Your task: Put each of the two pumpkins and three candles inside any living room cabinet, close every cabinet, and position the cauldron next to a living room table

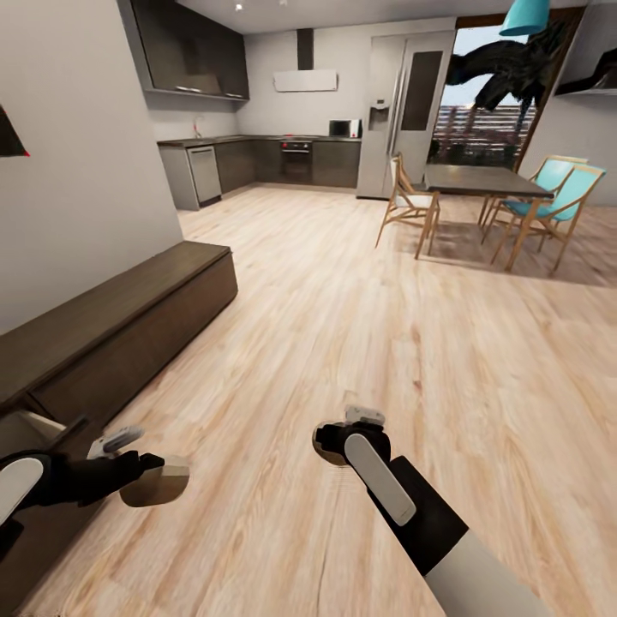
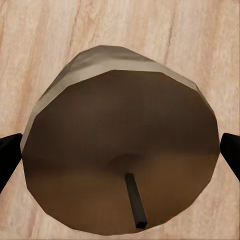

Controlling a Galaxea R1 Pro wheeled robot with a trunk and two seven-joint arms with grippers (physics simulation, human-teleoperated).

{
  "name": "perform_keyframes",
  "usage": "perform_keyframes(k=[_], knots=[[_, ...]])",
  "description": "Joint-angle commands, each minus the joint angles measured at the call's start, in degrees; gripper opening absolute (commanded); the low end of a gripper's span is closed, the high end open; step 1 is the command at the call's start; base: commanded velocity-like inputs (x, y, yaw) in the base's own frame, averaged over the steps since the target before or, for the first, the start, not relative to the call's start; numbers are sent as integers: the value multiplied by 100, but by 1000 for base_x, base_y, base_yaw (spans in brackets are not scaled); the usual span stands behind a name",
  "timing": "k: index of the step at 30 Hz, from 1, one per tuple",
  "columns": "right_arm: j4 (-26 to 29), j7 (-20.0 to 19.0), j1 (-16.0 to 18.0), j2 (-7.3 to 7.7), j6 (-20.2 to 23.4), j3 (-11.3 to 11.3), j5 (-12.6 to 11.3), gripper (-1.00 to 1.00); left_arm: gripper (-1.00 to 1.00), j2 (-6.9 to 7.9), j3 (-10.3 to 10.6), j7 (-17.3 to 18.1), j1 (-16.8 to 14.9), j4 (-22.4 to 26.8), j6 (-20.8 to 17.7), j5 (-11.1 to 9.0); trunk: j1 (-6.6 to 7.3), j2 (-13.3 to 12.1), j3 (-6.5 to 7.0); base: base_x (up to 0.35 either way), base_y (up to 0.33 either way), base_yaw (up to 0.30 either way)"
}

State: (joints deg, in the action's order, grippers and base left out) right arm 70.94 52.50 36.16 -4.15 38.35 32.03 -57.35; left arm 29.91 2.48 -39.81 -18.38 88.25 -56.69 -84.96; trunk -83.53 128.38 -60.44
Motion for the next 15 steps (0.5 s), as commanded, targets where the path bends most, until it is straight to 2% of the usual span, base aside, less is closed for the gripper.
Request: perform_keyframes(k=[1,5,13,15], knots=[[8,50,5,2,14,5,-33,-100,-100,4,9,-62,-7,4,0,-56,-1,2,-5,240,-126,286],[8,50,5,2,14,5,-31,-100,-100,5,0,-55,-7,0,0,-56,-1,2,-5,141,-62,286],[8,50,5,2,14,5,-30,-100,-100,2,7,-43,-7,5,0,-56,-1,2,-5,10,-4,286],[8,50,5,2,14,5,-30,-100,-100,-1,7,-44,-7,7,0,-56,43,-78,31,1,0,286]])
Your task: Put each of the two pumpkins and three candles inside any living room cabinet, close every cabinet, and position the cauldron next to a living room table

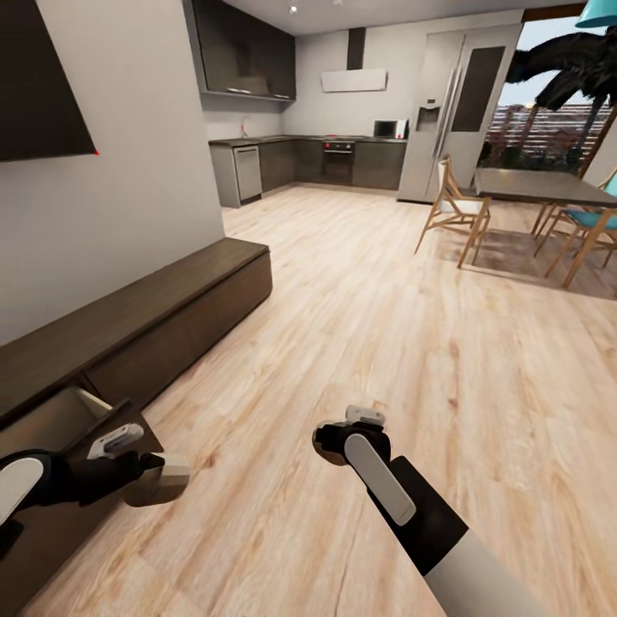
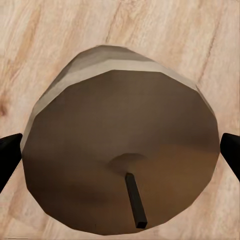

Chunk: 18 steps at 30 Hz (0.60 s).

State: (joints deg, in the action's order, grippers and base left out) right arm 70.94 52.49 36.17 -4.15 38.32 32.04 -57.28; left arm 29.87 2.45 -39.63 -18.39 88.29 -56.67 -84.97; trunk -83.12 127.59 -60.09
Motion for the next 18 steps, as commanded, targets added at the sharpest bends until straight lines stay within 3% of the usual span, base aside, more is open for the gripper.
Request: perform_keyframes(k=[1,18], knots=[[8,51,4,2,18,4,-38,-100,-100,6,10,-62,-7,4,-2,-55,23,-39,13,0,0,286],[8,51,4,2,18,83,-38,-100,-100,-13,28,-80,-7,-5,-2,-53,397,-721,319,0,0,286]])
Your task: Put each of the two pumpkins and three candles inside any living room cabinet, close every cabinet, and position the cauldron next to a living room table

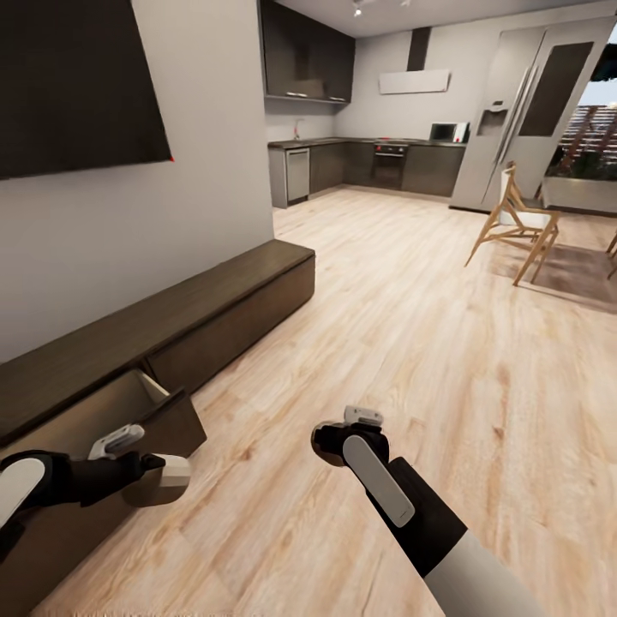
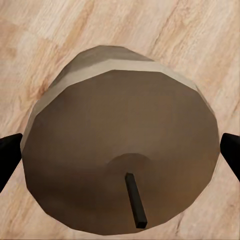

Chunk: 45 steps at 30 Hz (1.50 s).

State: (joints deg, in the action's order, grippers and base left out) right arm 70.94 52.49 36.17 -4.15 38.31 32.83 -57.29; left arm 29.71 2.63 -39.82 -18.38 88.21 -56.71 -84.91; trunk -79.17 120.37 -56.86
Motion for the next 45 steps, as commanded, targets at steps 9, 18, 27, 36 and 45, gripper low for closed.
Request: perform_keyframes(k=[9,18,27,36,45], knots=[[8,51,4,2,18,4,-37,-100,-100,-126,15,-42,-8,11,2,-52,23,-39,14,0,0,286],[8,51,4,2,18,4,-37,-100,-100,-127,15,-46,-8,11,2,-52,23,-39,14,78,-59,286],[8,51,4,-8,18,8,-37,-100,-100,-131,9,-44,-8,11,2,-52,23,-39,14,133,-189,286],[8,51,4,-31,18,6,-30,-100,-100,-130,9,-44,-8,8,2,-52,23,-39,14,7,-20,286],[7,51,4,-39,18,10,-21,-100,-100,-132,9,-42,-8,6,2,-53,23,-39,14,0,0,286]])
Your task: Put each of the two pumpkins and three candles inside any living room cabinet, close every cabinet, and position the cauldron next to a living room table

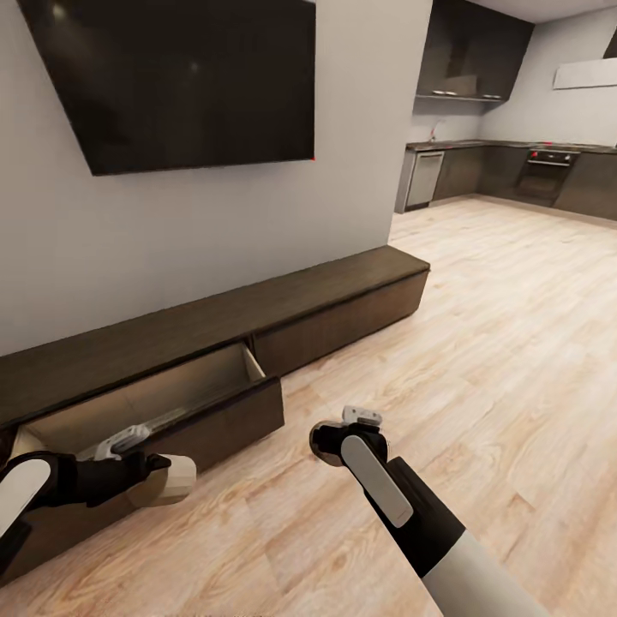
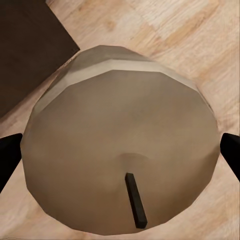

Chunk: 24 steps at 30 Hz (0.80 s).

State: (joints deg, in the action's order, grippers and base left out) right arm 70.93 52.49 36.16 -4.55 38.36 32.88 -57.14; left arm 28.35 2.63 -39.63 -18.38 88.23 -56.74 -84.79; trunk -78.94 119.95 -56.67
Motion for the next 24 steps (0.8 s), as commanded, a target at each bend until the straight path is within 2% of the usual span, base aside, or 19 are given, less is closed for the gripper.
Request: perform_keyframes(k=[1,10,24], knots=[[8,50,5,0,14,6,-35,-100,-100,3,10,-58,-8,2,5,-66,1,3,-5,0,0,286],[9,50,5,-2,14,7,-25,-100,-100,3,6,-54,-8,2,5,-64,1,3,-5,29,0,286],[9,50,5,-2,14,8,-16,-100,-100,3,-4,-46,-8,7,5,-64,1,3,-5,181,0,286]])
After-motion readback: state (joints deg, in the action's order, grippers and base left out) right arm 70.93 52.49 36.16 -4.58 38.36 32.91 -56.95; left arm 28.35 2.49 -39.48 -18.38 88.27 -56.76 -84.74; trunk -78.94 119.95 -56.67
